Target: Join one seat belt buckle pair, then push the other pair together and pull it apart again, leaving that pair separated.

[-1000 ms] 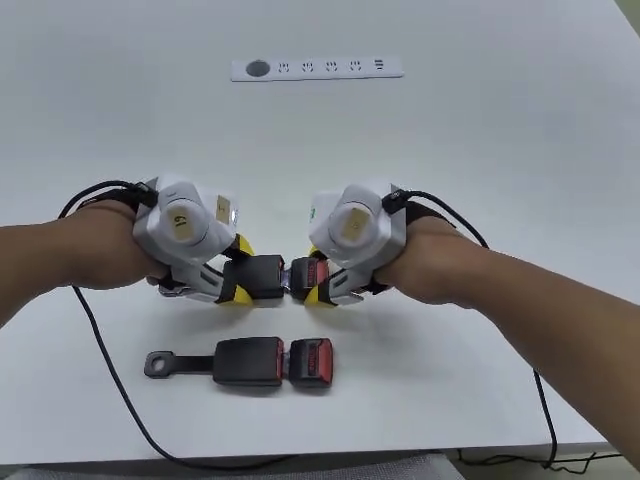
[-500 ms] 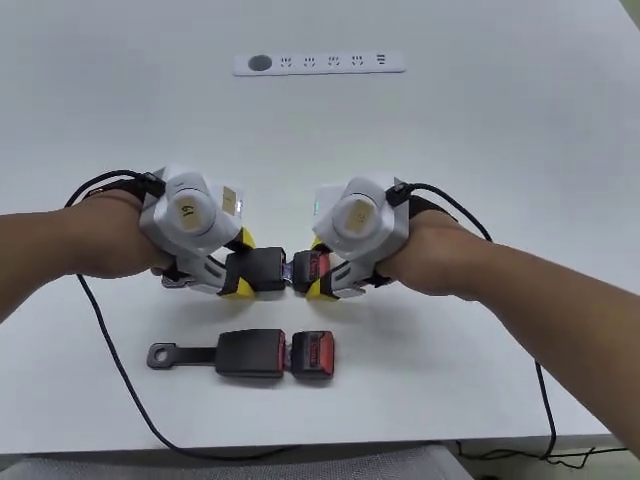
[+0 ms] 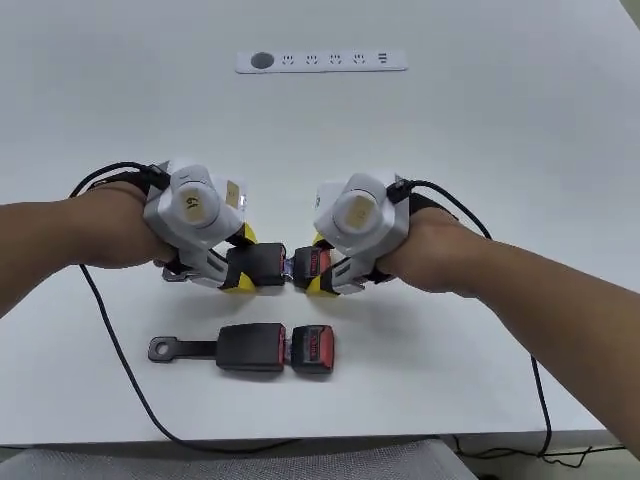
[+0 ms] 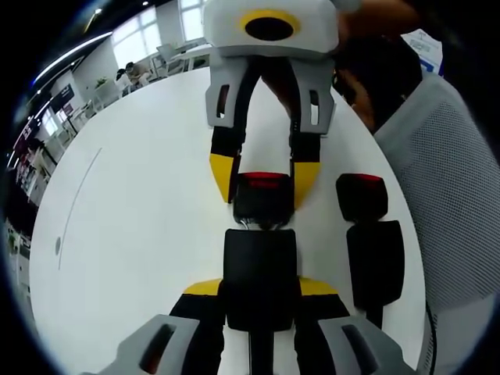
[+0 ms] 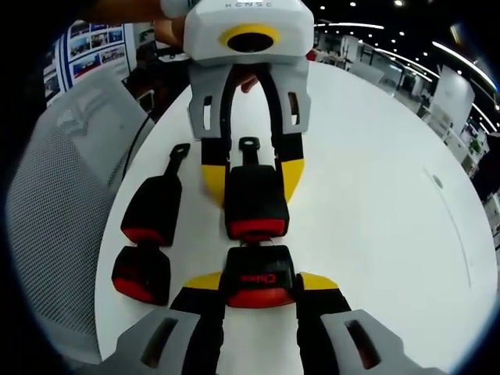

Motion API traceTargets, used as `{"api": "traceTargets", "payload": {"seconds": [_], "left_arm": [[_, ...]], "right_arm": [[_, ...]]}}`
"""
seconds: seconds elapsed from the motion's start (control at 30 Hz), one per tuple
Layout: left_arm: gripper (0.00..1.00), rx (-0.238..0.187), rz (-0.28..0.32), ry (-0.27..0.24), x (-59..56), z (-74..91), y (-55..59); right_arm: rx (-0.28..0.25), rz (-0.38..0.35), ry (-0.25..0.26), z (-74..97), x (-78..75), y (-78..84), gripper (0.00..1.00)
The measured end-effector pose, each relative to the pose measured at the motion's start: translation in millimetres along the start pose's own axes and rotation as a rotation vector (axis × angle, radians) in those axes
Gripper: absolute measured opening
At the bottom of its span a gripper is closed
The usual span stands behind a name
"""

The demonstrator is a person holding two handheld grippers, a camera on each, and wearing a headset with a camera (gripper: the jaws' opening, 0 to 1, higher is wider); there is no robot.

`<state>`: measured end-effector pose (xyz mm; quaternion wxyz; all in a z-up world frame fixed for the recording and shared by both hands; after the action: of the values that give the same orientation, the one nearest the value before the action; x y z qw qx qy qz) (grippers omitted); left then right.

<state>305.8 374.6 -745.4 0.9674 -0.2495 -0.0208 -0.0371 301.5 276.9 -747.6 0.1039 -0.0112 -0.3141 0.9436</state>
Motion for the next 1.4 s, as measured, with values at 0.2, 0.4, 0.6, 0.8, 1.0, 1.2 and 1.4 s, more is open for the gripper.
{"api": "traceTargets", "payload": {"seconds": [0.2, 0.4, 0.6, 0.8, 1.0, 1.2, 1.4], "left_arm": [[0.34, 0.003, 0.000, 0.001, -1.8, 0.5, -2.9], [0.34, 0.002, -0.003, -0.001, -1.1, 0.5, -1.3], [0.34, 0.003, -0.006, 0.001, -1.3, 1.0, -2.0], [0.34, 0.006, -0.008, 0.003, -2.7, 1.4, -4.3], [0.34, 0.004, -0.003, 0.004, -2.0, 1.1, -3.0], [0.34, 0.006, -0.001, 0.007, -2.3, 1.1, -4.0], [0.34, 0.008, 0.001, 0.006, -2.6, 1.3, -4.7]], "right_arm": [[0.004, 0.000, -0.002, -0.2, 1.4, -0.1, 0.32], [0.005, 0.002, -0.003, 0.7, 0.7, 1.7, 0.32], [0.011, 0.003, -0.001, 4.9, -2.5, 6.3, 0.32], [0.001, 0.008, -0.001, 6.9, -1.7, 8.9, 0.32], [0.012, -0.001, 0.009, 17.7, -5.3, 23.3, 0.32], [0.023, -0.031, 0.021, 31.9, -14.7, 43.6, 0.32], [0.040, -0.026, 0.024, 43.2, -15.0, 57.7, 0.33]]}}
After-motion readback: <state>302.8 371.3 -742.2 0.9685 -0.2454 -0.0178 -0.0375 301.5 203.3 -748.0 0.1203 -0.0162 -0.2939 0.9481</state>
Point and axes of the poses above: the centre of the closed fingertips' face, and the gripper's own axes: z roughly backward along the fingers, x roughly to its left, y roughly out of its underside, the point moved 4 cm from there along z, roughly backward along the fingers, and after that the axes turned 6 degrees about -z, right-handed, at the moved point
